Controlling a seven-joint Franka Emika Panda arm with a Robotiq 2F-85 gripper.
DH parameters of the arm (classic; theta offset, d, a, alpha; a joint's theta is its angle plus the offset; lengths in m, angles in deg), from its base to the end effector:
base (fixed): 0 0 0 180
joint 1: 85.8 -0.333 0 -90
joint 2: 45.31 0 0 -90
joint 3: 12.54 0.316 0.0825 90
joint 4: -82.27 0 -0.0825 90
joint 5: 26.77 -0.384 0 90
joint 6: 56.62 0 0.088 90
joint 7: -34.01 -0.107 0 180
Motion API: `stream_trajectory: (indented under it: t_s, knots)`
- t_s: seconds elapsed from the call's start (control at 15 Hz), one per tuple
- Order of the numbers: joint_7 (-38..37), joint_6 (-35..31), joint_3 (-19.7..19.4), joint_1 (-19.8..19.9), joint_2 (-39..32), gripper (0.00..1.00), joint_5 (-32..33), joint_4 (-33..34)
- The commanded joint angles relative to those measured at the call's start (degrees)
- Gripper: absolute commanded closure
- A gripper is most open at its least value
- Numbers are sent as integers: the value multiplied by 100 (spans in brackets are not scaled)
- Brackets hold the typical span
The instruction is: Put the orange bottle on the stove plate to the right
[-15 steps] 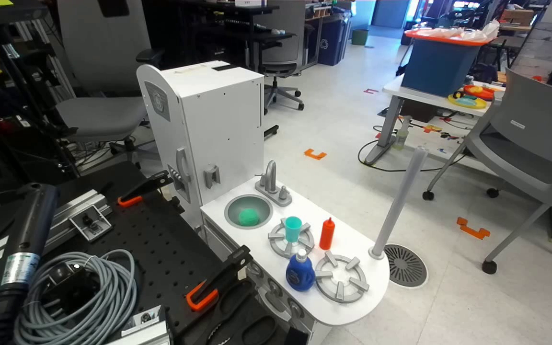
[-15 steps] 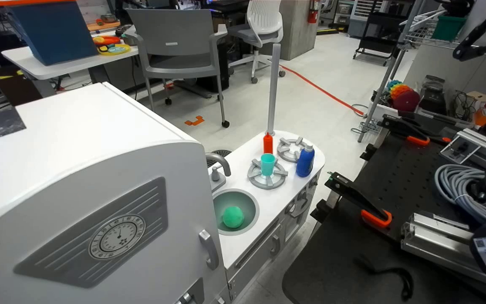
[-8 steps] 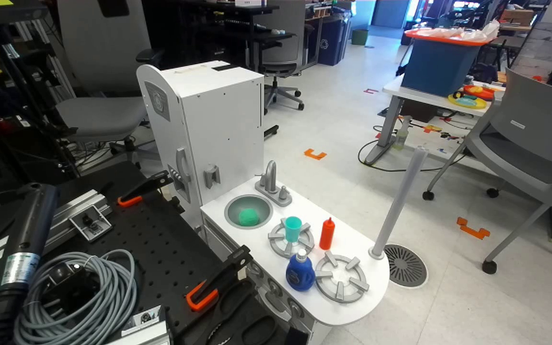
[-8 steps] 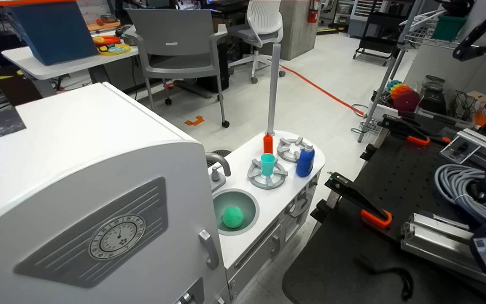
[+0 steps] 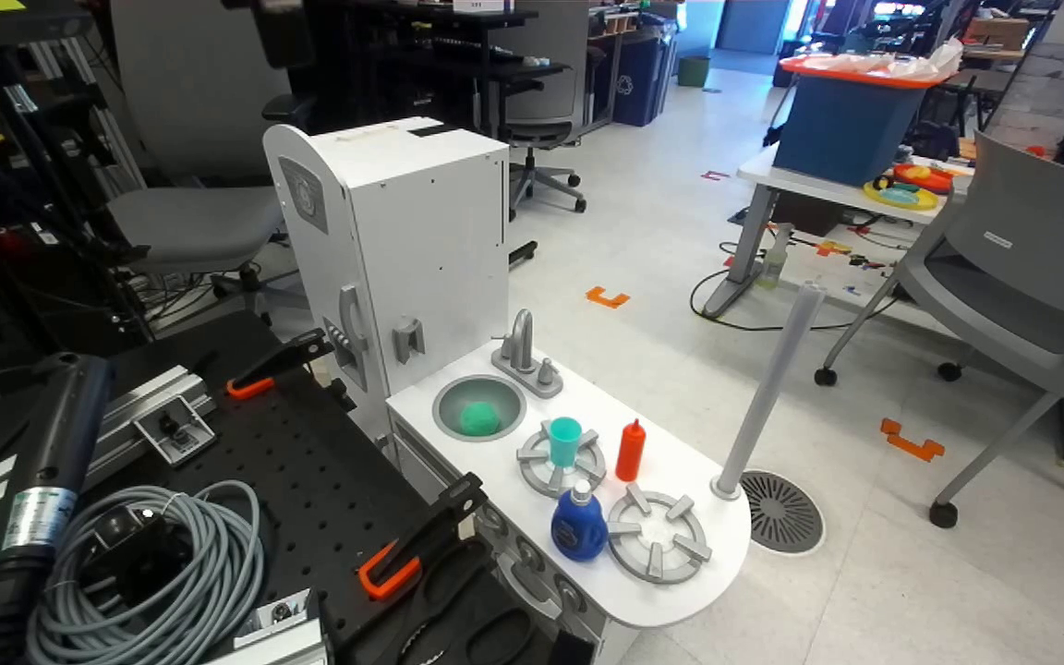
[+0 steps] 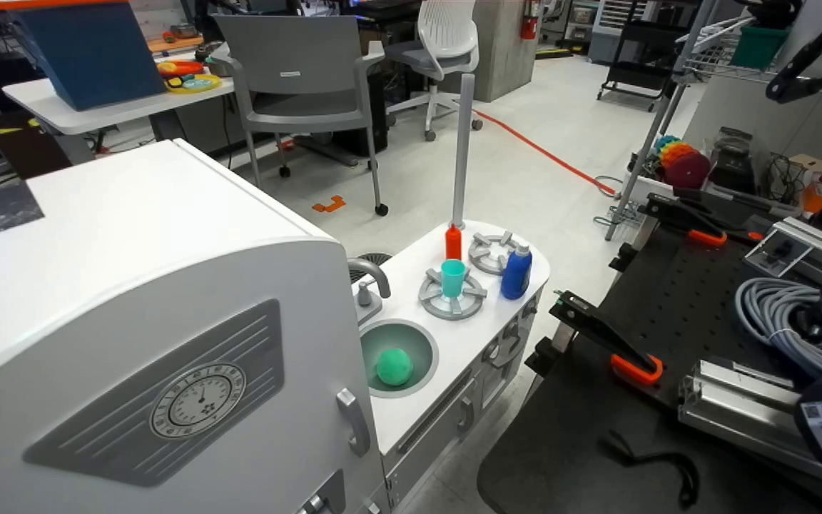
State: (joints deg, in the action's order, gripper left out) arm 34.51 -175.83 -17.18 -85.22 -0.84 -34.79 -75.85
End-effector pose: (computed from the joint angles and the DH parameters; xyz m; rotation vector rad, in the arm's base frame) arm 0.3200 -0.0208 0.4400 -2.9539 0.1843 -0.1491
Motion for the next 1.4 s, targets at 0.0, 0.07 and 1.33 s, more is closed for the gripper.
stream_trajectory:
  t_s: [0.0,0.07,1.33]
  knots:
    - [-22,-953,133,149,-1430,0,266,367]
    - [-87,-1238,173,202,-1772,0,384,412]
    - [-1388,-2167,-63,369,-8833,0,703,5330]
